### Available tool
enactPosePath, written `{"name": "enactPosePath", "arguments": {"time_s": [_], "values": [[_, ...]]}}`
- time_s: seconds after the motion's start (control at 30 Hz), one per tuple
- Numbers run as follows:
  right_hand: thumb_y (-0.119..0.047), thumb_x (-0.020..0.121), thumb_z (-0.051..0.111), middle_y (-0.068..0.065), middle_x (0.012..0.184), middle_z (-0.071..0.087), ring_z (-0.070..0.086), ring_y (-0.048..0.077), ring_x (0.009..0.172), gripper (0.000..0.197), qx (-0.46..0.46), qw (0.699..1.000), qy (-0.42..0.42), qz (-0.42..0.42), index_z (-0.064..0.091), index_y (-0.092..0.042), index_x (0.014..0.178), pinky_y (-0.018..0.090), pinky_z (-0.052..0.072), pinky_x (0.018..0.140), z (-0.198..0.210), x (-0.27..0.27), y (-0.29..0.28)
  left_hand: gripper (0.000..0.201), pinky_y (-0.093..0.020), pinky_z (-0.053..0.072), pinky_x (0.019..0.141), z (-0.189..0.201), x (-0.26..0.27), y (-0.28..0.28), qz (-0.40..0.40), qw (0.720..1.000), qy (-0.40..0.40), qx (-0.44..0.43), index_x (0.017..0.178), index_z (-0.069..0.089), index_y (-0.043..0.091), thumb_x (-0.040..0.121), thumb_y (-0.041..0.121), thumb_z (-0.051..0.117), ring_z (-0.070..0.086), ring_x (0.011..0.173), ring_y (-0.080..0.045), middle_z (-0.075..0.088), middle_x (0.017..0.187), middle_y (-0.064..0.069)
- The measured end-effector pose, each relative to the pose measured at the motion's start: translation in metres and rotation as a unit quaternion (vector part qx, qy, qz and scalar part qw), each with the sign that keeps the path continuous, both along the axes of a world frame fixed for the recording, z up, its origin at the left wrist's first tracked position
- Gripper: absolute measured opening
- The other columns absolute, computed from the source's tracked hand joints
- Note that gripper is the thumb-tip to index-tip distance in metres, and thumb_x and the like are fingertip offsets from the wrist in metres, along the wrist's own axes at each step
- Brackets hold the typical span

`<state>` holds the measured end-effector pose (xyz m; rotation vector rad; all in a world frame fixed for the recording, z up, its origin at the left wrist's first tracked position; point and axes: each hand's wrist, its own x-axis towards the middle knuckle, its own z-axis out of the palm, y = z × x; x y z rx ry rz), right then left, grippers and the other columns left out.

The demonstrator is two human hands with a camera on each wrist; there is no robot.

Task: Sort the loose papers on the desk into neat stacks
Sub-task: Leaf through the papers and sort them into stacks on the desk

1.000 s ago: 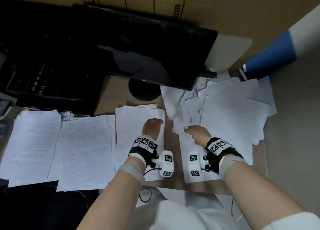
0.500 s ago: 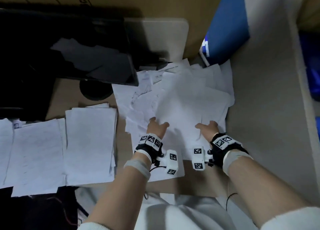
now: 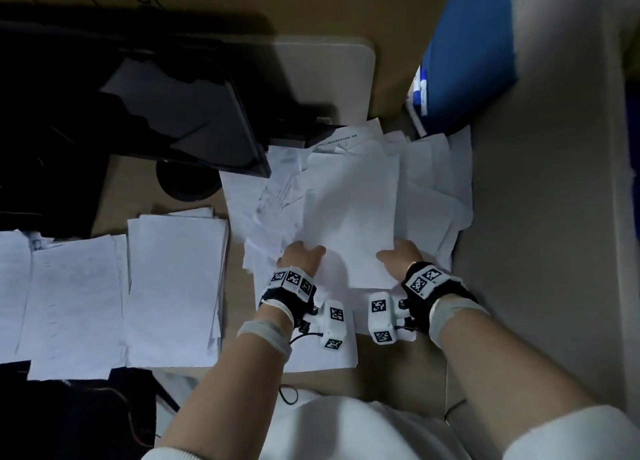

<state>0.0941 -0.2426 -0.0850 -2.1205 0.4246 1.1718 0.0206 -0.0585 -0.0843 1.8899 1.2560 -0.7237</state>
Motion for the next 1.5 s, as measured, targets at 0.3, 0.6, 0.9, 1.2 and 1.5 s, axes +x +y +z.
{"name": "enactPosePath", "arguments": {"time_s": [0.3,0.6,0.9,1.2,1.5], "values": [[-0.017,0.082,0.061,0.015,0.140,0.049,0.040,0.038,0.132,0.054,-0.159,0.968,-0.191,-0.041,0.048,-0.012,0.134,0.047,0.036,0.108,-0.001,0.056,0.011,0.012,-0.027,0.054,0.072,-0.017,0.009,0.016,0.029,0.996,0.008,-0.082,0.086,0.076,0.004,0.078,0.013,0.076,0.069,0.079,-0.024,0.074,0.078,-0.009],[-0.042,0.074,0.070,0.013,0.149,0.040,0.028,0.033,0.142,0.082,-0.225,0.958,-0.169,0.060,0.038,-0.015,0.144,0.050,0.007,0.120,-0.023,0.080,0.014,0.024,-0.033,0.049,0.065,-0.030,0.021,0.011,0.127,0.976,-0.016,-0.174,0.066,0.071,0.003,0.081,0.022,0.074,0.056,0.060,-0.024,0.066,0.061,-0.010],[-0.063,0.071,0.063,0.014,0.148,0.032,0.026,0.036,0.139,0.082,-0.274,0.946,-0.077,0.156,0.049,-0.013,0.133,0.051,0.012,0.118,-0.012,0.068,0.006,0.050,-0.049,0.055,0.082,-0.016,0.032,0.007,0.147,0.971,-0.085,-0.166,0.101,0.065,0.012,0.063,0.042,0.079,0.045,0.125,-0.044,0.068,0.089,-0.011],[-0.056,0.052,0.076,0.013,0.110,0.066,0.064,0.030,0.096,0.089,-0.099,0.992,0.049,0.054,0.058,0.001,0.118,0.040,0.054,0.088,-0.017,0.032,0.004,0.088,-0.050,0.054,0.069,-0.037,-0.016,0.030,0.215,0.966,-0.077,-0.119,0.108,0.063,-0.005,0.038,0.047,0.076,0.065,0.092,-0.049,0.067,0.102,-0.030],[-0.032,0.075,0.074,0.015,0.140,0.045,0.039,0.037,0.130,0.066,-0.216,0.956,-0.180,0.084,0.051,-0.010,0.133,0.047,0.041,0.103,-0.009,0.046,0.025,0.025,-0.024,0.029,0.050,-0.016,-0.005,0.038,0.225,0.954,-0.110,-0.166,0.055,0.053,0.014,0.066,0.023,0.074,0.040,0.046,-0.020,0.048,0.045,0.001]]}}
